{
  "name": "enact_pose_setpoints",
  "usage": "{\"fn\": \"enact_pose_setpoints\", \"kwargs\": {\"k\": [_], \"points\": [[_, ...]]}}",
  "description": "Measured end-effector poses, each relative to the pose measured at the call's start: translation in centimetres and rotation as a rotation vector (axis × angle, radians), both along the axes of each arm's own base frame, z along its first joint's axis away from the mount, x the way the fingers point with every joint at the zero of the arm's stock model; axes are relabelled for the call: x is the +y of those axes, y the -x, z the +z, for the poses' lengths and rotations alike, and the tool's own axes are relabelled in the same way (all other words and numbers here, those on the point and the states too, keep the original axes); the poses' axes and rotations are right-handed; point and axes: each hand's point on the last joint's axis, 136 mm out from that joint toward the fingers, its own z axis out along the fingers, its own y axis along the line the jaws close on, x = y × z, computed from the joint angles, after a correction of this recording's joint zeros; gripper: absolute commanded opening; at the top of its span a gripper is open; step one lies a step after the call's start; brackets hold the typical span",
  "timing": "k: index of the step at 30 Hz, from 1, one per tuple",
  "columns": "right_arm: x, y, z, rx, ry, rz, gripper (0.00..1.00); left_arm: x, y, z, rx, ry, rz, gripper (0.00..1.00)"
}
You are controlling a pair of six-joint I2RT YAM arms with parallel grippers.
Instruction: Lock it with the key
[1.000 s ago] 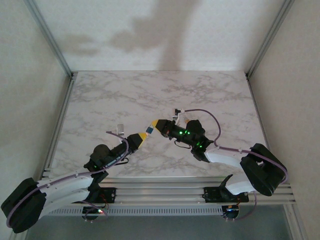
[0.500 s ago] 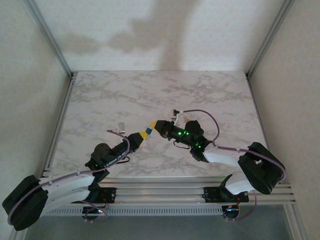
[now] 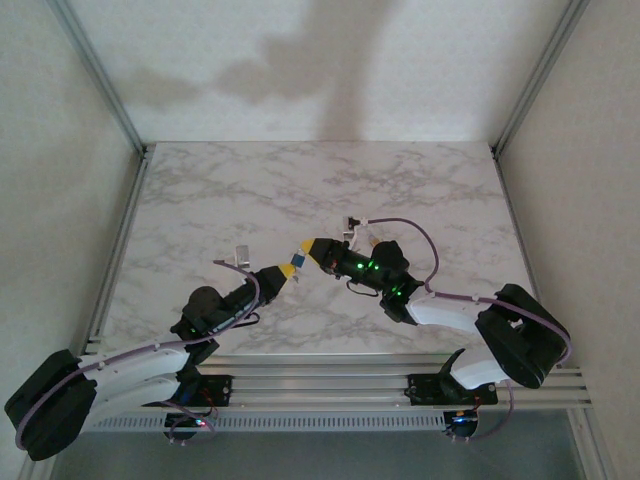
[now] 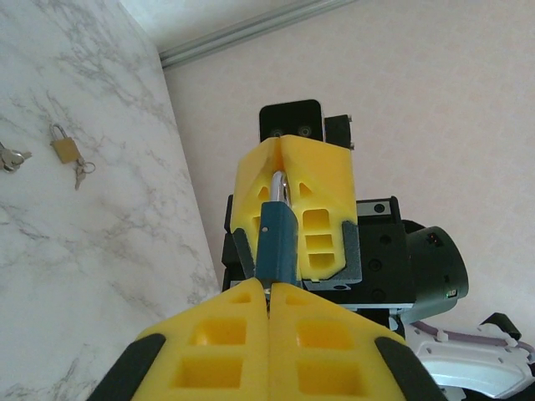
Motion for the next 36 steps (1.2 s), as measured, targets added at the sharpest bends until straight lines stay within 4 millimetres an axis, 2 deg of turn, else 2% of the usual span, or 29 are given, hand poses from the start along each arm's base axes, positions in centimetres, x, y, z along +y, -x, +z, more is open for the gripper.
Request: {"fn": "enact_pose_setpoints", "kwargs": {"k": [16, 22, 30, 36], "points": [[-0.6, -0.2, -0.1, 0.023, 0.019, 0.002, 0.0, 0.9, 0.5, 0.3, -0.015, 0.019, 0.025, 0.0], [-3.9, -4.2, 0.0, 0.036, 0.03, -0.143, 0.0, 1.4, 1.2, 0.5, -0.031, 0.039, 0.02, 0.0], [-4.4, -4.8, -0.3, 0.048, 0.041, -0.161, 0.0, 1.8, 1.7, 1.3, -0.05, 0.055, 0.02, 0.0], [-4.7, -5.0, -0.4, 0.049, 0.053, -0.156, 0.0, 2.0, 1.6, 0.8, -0.035, 0.037, 0.03, 0.0]]}}
